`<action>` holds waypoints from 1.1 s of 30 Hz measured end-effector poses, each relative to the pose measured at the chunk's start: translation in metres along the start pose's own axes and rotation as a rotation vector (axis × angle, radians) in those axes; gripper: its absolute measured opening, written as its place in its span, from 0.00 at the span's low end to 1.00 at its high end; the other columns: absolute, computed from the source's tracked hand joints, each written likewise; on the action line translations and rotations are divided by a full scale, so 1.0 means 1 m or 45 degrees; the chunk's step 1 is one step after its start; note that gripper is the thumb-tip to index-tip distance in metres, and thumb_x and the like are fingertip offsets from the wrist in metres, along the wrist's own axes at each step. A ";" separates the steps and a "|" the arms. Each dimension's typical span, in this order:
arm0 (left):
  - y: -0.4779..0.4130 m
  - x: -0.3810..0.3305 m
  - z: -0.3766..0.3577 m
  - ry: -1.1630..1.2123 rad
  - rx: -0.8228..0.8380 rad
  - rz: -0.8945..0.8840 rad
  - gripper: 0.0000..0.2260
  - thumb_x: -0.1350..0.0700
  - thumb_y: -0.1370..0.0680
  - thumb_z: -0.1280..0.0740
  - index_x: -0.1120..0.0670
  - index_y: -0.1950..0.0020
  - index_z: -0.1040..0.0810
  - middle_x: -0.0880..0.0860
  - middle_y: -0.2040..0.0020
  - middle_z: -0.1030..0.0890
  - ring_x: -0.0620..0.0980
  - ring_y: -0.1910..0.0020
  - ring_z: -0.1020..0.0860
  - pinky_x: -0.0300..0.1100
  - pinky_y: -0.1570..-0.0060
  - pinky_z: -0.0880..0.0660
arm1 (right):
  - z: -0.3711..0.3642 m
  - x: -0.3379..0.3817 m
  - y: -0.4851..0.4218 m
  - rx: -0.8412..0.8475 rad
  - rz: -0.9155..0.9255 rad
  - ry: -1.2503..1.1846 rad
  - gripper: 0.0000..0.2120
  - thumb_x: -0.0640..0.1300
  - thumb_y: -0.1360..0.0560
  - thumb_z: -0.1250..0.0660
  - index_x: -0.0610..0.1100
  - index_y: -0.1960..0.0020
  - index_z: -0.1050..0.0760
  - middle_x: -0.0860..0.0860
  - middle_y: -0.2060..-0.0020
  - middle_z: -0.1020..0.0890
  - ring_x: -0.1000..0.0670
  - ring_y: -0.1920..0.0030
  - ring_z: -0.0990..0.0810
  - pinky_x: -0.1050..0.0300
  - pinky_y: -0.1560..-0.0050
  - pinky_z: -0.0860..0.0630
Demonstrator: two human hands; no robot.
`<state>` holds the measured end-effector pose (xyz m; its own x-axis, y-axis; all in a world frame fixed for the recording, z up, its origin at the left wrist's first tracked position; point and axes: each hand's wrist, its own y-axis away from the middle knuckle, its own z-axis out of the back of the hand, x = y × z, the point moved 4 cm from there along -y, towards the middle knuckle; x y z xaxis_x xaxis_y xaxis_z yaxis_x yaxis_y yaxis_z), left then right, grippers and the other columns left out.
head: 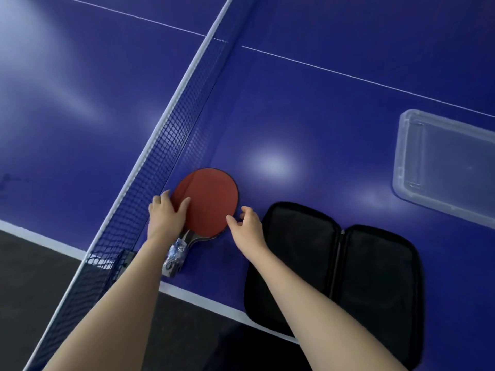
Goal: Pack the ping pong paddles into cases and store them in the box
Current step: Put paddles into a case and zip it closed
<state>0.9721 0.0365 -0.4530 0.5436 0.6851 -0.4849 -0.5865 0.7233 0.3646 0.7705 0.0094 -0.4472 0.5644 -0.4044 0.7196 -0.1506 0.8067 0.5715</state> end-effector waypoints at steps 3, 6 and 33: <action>-0.007 0.004 -0.001 0.026 0.023 -0.014 0.28 0.44 0.22 0.37 0.60 0.28 0.34 0.63 0.33 0.33 0.63 0.32 0.37 0.56 0.32 0.39 | -0.008 0.004 -0.009 -0.026 -0.043 0.026 0.29 0.50 0.22 0.36 0.39 0.26 0.39 0.44 0.31 0.31 0.45 0.34 0.29 0.50 0.33 0.31; -0.011 0.008 -0.003 0.064 0.075 -0.001 0.28 0.43 0.22 0.36 0.59 0.29 0.33 0.62 0.33 0.33 0.62 0.32 0.37 0.56 0.32 0.39 | -0.015 0.008 -0.014 -0.083 -0.083 0.016 0.27 0.50 0.23 0.33 0.38 0.30 0.36 0.43 0.34 0.31 0.44 0.36 0.27 0.52 0.37 0.29; 0.119 -0.125 -0.078 0.604 0.421 -0.172 0.24 0.45 0.26 0.29 0.55 0.35 0.27 0.52 0.42 0.32 0.52 0.40 0.27 0.46 0.39 0.29 | 0.163 -0.077 0.068 -0.543 -0.057 -0.625 0.23 0.36 0.27 0.29 0.46 0.34 0.27 0.43 0.37 0.26 0.48 0.42 0.21 0.51 0.39 0.24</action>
<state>0.7877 0.0301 -0.4110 0.2280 0.5268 -0.8188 -0.2708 0.8421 0.4664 0.5847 0.0250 -0.3997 0.1110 -0.5099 0.8530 0.2571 0.8438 0.4710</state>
